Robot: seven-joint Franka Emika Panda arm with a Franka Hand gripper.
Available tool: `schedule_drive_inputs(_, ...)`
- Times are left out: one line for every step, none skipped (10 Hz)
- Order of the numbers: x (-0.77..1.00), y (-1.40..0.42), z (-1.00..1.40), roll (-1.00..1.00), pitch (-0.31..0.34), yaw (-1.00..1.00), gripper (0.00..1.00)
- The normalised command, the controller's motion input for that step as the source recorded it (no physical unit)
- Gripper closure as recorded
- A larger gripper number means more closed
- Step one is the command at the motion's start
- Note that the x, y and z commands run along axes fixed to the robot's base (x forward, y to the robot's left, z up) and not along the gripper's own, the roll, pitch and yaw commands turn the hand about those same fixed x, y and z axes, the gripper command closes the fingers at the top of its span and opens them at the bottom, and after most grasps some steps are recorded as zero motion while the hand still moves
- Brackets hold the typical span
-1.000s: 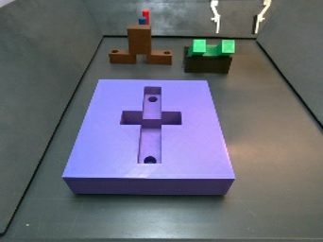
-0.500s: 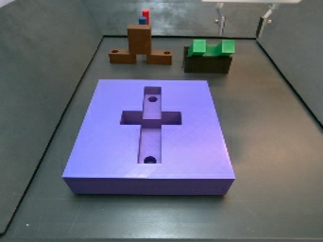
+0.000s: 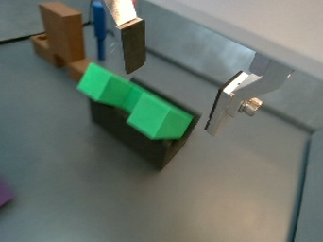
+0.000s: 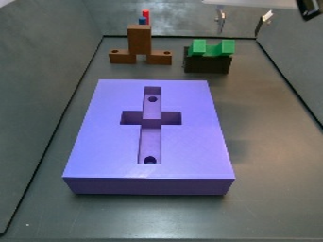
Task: Pick up the green object. Move up. Place the green object on the fixture. Regrasp the green object. Move to above the board. Insert the green object.
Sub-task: Regrasp the green object.
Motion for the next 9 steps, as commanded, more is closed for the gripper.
schedule_drive_inputs(0.0,0.21,0.0,1.0,-0.086,0.05,0.0)
schedule_drive_inputs(0.0,0.16,0.0,1.0,-0.054,0.11,0.0)
schedule_drive_inputs(0.0,-0.12,0.0,1.0,-0.106,0.33,0.0)
schedule_drive_inputs(0.0,-0.05,-0.22,1.0,-0.057,0.57,0.0)
schedule_drive_inputs(0.0,0.0,-0.35,0.81,-0.049,0.74,0.0)
schedule_drive_inputs(0.0,0.0,-0.34,0.62,-0.089,0.79,0.0)
schedule_drive_inputs(0.07,0.0,-0.27,0.45,-0.083,0.81,0.0)
schedule_drive_inputs(0.32,0.0,-0.23,0.24,0.0,0.46,0.0)
schedule_drive_inputs(0.34,-0.09,-0.23,0.31,0.0,0.41,0.0)
